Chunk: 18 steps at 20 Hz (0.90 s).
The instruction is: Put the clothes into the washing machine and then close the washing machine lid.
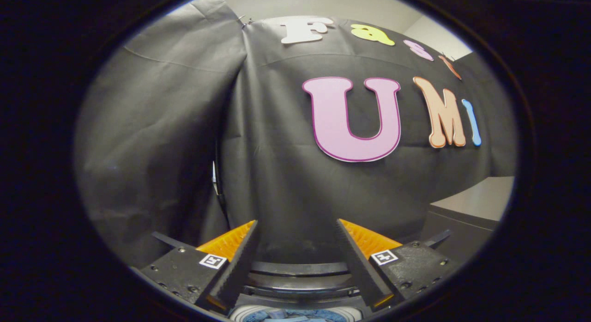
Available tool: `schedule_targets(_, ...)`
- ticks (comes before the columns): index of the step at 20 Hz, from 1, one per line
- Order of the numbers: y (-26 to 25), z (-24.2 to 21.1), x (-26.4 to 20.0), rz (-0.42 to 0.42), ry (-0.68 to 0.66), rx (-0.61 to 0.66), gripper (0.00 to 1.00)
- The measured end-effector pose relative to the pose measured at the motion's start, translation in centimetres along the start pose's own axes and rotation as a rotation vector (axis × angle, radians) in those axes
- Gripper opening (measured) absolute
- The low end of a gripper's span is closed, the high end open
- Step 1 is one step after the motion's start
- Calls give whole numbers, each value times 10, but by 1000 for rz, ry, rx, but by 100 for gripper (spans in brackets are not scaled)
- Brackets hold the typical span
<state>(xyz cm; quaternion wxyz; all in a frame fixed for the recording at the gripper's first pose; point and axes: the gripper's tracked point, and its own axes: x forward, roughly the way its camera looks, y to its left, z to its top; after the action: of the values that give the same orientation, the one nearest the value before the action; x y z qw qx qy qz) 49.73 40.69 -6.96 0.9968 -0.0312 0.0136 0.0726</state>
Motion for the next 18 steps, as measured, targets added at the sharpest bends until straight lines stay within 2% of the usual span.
schedule_targets(18, 0, 7, 1, -12, -79, 0, 98)
